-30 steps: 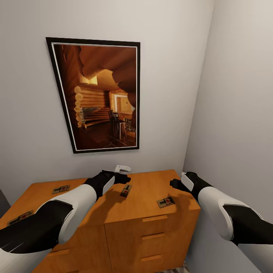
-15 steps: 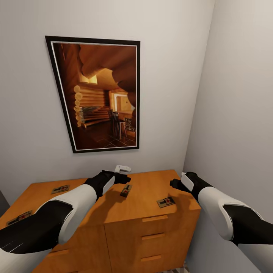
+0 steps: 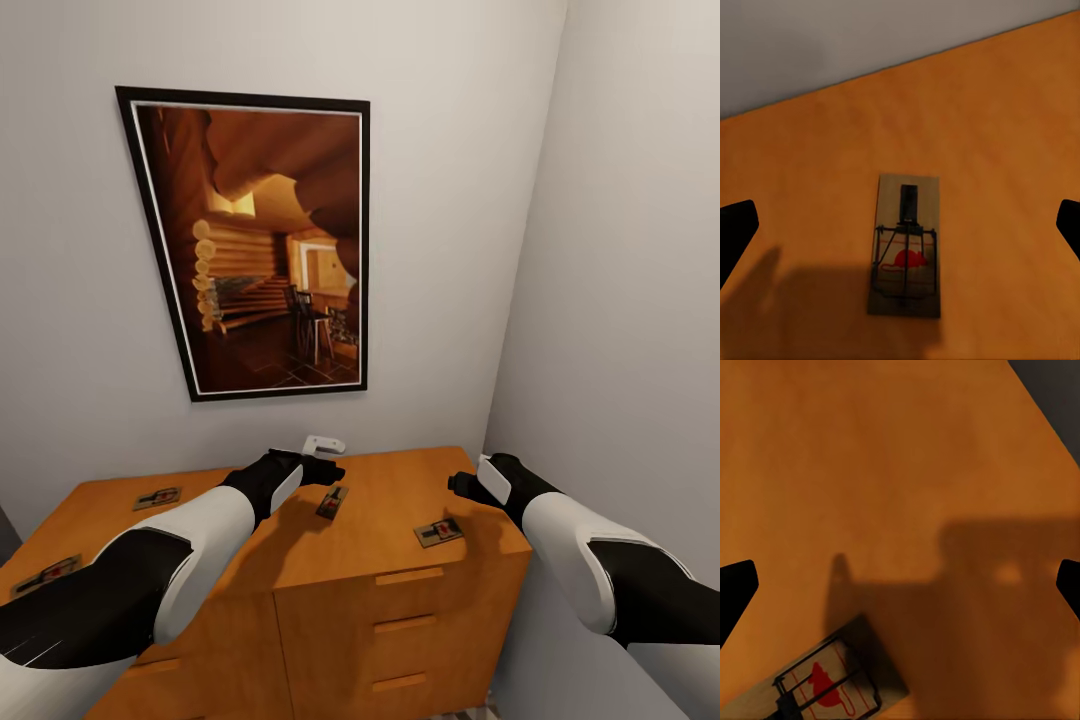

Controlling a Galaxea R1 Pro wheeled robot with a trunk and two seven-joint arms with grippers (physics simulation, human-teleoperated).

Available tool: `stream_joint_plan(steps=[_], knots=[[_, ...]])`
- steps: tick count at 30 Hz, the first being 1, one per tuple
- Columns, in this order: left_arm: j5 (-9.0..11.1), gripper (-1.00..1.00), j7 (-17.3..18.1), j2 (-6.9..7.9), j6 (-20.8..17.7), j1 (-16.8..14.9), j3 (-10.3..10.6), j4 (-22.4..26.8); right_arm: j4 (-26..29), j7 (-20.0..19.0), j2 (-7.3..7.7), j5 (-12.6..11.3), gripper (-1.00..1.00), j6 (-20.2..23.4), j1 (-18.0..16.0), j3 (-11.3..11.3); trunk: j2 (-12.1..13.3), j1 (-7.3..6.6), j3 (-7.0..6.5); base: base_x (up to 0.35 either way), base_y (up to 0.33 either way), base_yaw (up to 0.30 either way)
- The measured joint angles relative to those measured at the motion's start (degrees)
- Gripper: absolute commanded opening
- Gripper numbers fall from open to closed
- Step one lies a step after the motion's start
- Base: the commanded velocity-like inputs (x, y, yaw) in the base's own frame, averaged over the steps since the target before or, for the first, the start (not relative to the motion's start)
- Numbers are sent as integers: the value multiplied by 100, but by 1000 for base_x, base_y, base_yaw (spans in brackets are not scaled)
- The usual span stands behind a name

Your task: Take the four mousetraps from the cabinet in the bathroom and place them on the bathroom floor. Make sure all four end up on the same floor surface, and ensure that at least two of them are either under or directly next to the same bathroom sink.

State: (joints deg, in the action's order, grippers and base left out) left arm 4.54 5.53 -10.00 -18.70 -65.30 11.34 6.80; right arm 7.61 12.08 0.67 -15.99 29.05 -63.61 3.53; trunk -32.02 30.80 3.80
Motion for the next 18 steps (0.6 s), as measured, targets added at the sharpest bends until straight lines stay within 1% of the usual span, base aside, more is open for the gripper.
stream_joint_plan(steps=[18], knots=[[-8,100,0,0,-4,-1,-5,0,0,-1,0,0,100,0,0,0,-724,396,325,0,0,0]])
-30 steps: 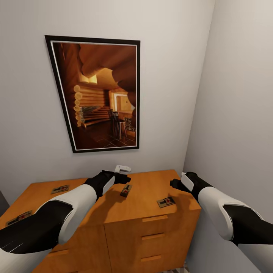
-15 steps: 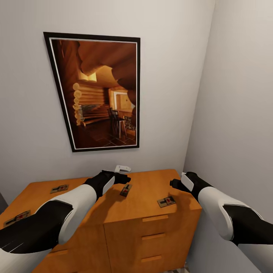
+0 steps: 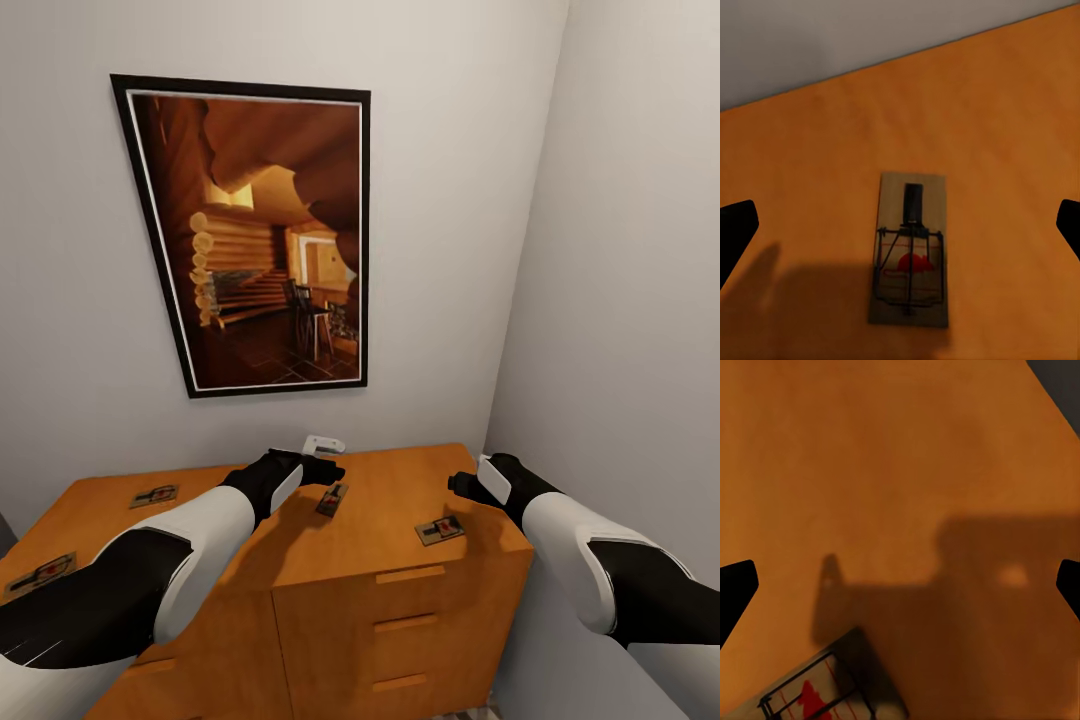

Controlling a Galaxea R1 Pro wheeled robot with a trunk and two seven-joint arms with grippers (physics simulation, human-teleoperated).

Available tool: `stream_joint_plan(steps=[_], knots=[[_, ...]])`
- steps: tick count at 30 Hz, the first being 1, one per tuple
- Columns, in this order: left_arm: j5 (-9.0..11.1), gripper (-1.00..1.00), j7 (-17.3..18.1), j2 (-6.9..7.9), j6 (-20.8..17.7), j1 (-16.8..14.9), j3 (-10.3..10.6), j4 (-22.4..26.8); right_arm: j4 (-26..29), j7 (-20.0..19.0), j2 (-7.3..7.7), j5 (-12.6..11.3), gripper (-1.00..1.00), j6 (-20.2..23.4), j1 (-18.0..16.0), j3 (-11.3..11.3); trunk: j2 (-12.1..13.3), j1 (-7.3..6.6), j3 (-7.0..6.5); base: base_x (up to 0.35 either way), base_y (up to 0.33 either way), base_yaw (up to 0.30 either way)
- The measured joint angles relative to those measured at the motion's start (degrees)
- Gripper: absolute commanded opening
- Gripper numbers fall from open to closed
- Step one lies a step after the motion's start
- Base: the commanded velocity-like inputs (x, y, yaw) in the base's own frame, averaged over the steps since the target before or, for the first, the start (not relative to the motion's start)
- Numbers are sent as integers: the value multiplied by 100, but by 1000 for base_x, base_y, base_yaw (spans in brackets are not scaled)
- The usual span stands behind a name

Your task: Take the four mousetraps from the cabinet in the bathroom and place them on the bathroom floor. Make sure all four end up on the same floor surface, and ensure that at least two of them are either under or directly next to the same bathroom sink.

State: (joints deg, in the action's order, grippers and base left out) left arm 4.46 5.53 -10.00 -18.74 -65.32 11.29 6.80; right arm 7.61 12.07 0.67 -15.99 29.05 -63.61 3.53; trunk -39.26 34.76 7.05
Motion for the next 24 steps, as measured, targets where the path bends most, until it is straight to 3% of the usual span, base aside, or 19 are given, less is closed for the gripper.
stream_joint_plan(steps=[24], knots=[[-8,100,-9,0,-37,-1,0,-7,5,-12,-4,34,100,-178,0,0,-965,528,432,0,0,0]])
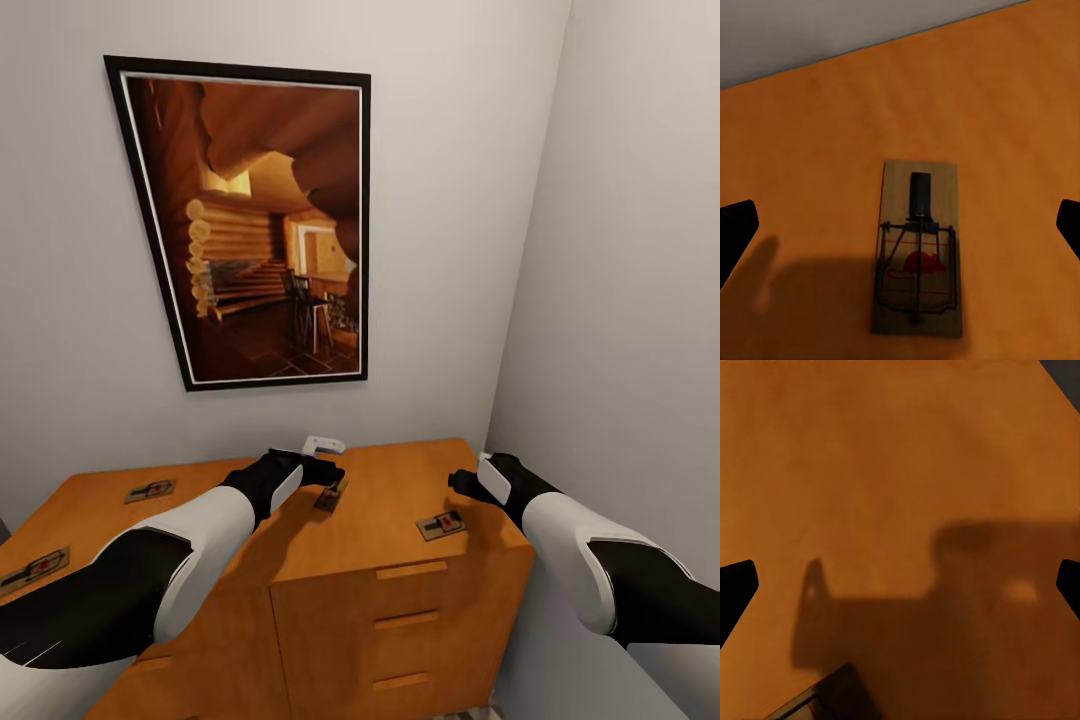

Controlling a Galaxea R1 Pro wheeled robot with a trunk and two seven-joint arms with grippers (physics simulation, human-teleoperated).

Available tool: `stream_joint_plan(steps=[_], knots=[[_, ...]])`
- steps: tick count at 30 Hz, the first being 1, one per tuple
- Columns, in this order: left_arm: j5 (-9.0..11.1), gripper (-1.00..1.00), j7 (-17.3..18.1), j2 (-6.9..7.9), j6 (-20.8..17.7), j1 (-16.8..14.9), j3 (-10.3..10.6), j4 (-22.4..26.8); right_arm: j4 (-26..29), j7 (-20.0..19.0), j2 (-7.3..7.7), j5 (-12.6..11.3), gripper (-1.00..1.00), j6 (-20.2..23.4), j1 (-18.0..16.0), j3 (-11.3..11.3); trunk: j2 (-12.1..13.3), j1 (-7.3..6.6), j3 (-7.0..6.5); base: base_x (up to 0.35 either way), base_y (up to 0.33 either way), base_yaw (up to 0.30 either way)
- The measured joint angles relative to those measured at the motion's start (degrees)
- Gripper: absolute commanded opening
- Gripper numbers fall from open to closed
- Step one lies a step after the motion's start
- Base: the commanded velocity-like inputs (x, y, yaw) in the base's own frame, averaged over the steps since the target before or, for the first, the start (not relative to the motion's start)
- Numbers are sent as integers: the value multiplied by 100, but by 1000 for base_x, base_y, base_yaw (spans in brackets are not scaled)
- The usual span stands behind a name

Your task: Take the four mousetraps from the cabinet in the bathroom and place them on the bathroom floor. Make sure all four end up on the same floor surface, and ensure that at least two of them are either under or directly next to the same bathroom sink.

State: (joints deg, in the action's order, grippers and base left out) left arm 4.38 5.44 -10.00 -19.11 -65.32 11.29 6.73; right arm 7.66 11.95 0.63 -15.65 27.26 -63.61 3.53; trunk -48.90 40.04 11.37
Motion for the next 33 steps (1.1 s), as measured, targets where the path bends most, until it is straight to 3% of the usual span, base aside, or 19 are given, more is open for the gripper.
stream_joint_plan(steps=[16,33], knots=[[0,100,0,0,-13,0,-4,-2,21,-48,0,16,100,-25,0,0,-643,352,288,0,0,0],[8,100,9,0,-3,2,0,-2,22,-53,0,17,100,-25,0,0,-644,352,288,0,0,0]])
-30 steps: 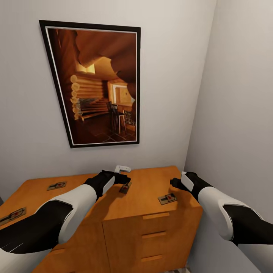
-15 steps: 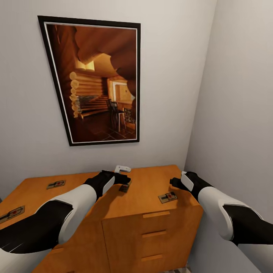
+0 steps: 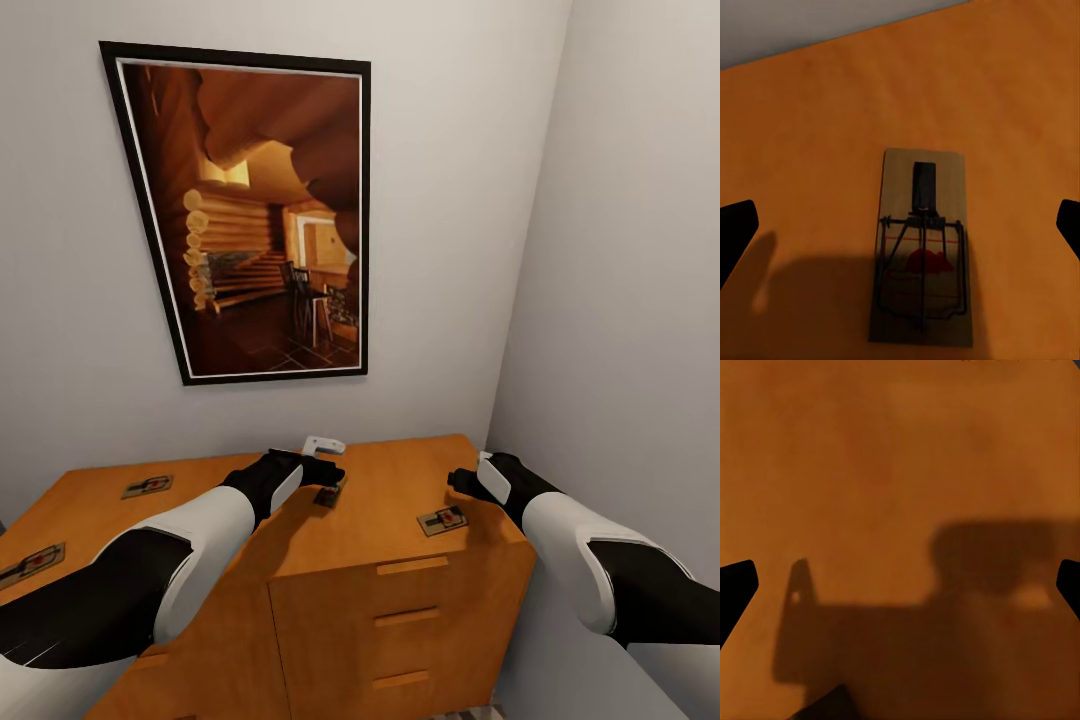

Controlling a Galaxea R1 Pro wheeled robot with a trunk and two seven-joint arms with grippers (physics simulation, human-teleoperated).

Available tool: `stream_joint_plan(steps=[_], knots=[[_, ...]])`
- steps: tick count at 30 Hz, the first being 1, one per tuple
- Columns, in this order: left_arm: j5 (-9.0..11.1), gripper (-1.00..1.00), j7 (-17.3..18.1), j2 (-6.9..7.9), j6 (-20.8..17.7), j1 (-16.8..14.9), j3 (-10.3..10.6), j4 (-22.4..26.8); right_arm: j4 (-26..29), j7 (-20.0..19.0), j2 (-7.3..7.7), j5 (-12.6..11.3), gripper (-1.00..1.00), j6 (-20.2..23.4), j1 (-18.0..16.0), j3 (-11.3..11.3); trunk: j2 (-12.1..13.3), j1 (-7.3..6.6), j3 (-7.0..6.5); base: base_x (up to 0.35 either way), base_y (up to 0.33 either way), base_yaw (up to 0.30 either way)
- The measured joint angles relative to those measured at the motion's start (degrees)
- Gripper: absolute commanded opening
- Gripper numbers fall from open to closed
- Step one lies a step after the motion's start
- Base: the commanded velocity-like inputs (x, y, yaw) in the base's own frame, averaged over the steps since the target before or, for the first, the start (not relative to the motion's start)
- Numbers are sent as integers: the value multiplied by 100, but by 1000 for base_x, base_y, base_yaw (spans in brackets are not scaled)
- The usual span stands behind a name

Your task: Take the four mousetraps from the cabinet in the bathroom and place them on the bathroom floor. Make sure all four end up on the same floor surface, and ensure that at least two of them are either under or directly next to the same bathroom sink.

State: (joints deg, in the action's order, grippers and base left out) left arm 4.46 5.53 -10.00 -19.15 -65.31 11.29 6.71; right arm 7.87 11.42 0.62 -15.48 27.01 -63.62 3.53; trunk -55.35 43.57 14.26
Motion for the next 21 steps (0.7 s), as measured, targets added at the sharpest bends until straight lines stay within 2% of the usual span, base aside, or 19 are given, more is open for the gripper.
stream_joint_plan(steps=[21], knots=[[1,100,0,0,1,-1,0,0,129,1,0,41,100,3,-5,-38,-805,439,358,0,0,0]])
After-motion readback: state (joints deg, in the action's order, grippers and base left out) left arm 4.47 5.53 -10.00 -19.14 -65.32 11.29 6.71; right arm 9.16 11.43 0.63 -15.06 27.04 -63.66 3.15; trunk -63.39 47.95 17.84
